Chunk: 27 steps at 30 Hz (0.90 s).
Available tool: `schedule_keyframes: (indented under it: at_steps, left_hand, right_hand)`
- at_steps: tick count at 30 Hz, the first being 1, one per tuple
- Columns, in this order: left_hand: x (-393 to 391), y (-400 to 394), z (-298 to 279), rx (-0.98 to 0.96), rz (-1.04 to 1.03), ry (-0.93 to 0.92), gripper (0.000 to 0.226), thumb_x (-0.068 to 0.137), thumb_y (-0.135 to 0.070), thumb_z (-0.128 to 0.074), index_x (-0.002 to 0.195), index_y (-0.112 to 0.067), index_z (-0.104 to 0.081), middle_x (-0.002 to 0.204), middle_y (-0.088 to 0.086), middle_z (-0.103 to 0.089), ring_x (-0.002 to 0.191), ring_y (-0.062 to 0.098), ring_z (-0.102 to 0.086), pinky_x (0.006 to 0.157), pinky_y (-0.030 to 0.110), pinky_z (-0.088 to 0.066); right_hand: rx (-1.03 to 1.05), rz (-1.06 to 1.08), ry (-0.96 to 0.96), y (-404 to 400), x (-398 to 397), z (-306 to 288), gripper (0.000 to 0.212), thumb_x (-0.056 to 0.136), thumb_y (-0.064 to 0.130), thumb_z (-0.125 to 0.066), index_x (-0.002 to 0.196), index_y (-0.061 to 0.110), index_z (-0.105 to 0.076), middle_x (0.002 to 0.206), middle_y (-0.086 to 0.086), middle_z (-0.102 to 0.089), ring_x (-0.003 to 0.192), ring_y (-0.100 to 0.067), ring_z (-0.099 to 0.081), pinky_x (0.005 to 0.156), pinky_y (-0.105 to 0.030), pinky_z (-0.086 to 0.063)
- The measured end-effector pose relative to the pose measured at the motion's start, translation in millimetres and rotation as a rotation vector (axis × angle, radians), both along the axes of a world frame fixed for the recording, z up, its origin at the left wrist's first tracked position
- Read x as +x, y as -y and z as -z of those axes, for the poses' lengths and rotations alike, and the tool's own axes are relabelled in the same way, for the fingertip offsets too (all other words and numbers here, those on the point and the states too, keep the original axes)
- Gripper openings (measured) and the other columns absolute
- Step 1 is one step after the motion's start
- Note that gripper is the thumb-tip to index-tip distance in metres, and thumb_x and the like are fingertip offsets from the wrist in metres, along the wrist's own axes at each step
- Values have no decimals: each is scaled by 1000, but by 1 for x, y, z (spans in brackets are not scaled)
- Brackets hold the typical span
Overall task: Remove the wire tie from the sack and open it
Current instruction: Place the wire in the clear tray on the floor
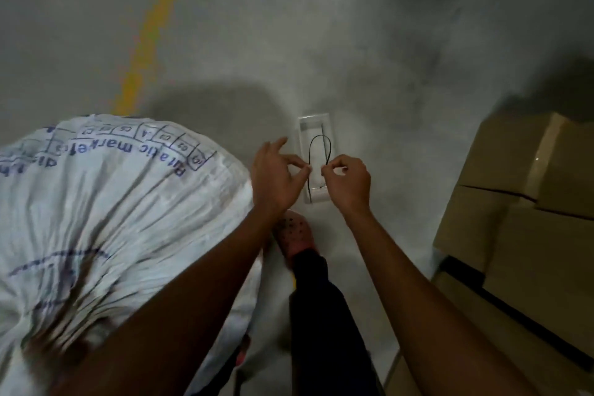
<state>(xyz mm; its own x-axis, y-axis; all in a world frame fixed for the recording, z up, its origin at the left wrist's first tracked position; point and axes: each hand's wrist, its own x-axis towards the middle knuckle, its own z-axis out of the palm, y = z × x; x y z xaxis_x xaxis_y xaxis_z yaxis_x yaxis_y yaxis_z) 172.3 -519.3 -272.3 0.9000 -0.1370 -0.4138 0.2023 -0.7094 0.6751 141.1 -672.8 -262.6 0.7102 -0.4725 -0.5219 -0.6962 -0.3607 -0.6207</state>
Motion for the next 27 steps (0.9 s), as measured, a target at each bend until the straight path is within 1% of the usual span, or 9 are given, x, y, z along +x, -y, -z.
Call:
schedule_keyframes:
  at_steps: [2,4,6,8,12,17,20,23,27]
  left_hand:
    - [-5,31,49,46,3,-47,19,85,-46,-72,91,-32,-84,157,7,-55,149,37,-41,119,57,-34]
    - [-7,50,102,123,-19,-103,17,89,-46,-72,94,-35,-83,166,6,-44,156,38,-29,123,64,-23]
    - [-8,63,154,200,-42,-151,17,93,-46,-71,99,-35,-83,172,4,-31,161,36,-15,122,69,-14]
    - [-5,73,203,242,-47,-169,20,95,-46,-69,104,-34,-83,175,4,-24,162,36,-8,121,71,-12]
    - [9,91,282,324,10,-150,22,96,-48,-68,110,-36,-81,177,3,-17,164,36,-5,124,71,-12]
    - [21,101,342,510,100,-96,25,98,-48,-64,112,-35,-81,178,10,-12,162,44,-10,124,70,-12]
    - [24,102,354,599,163,-90,26,96,-49,-66,111,-33,-80,176,11,-17,159,46,-16,122,71,-17]
    - [23,101,356,594,184,-74,27,95,-48,-69,114,-32,-77,176,9,-18,160,46,-17,122,72,-17]
    - [16,91,342,470,176,-60,30,96,-44,-70,125,-34,-73,177,10,-13,162,42,-13,125,67,-12]
  right_hand:
    - [-75,-41,-13,27,-1,46,11,89,16,-75,81,23,-70,110,-6,-72,108,-20,-65,81,-6,-40]
    - [-114,-86,-58,48,-2,99,8,90,19,-75,84,24,-71,134,-11,-66,133,-30,-56,102,-31,-46]
    - [-129,-131,-124,60,-1,150,4,93,20,-73,89,21,-74,157,-14,-49,152,-32,-35,118,-47,-36]
    - [-157,-204,-161,67,3,200,6,96,22,-70,96,22,-76,167,-14,-35,159,-35,-19,125,-51,-25]
    - [-265,-359,-176,72,13,286,12,98,24,-69,105,20,-78,171,-15,-25,160,-41,-11,127,-55,-20]
    - [-509,-574,-283,73,18,345,22,102,31,-60,117,24,-75,173,-14,-17,160,-43,-8,127,-59,-17]
    - [-624,-702,-378,74,13,361,29,106,30,-53,128,23,-71,174,-13,-14,161,-42,-4,126,-64,-11]
    - [-659,-790,-407,73,9,361,33,103,32,-60,135,23,-66,174,-13,-13,160,-44,-3,125,-67,-14]
    - [-499,-724,-236,77,0,349,29,101,30,-67,128,23,-66,175,-13,-13,161,-40,-6,126,-60,-21]
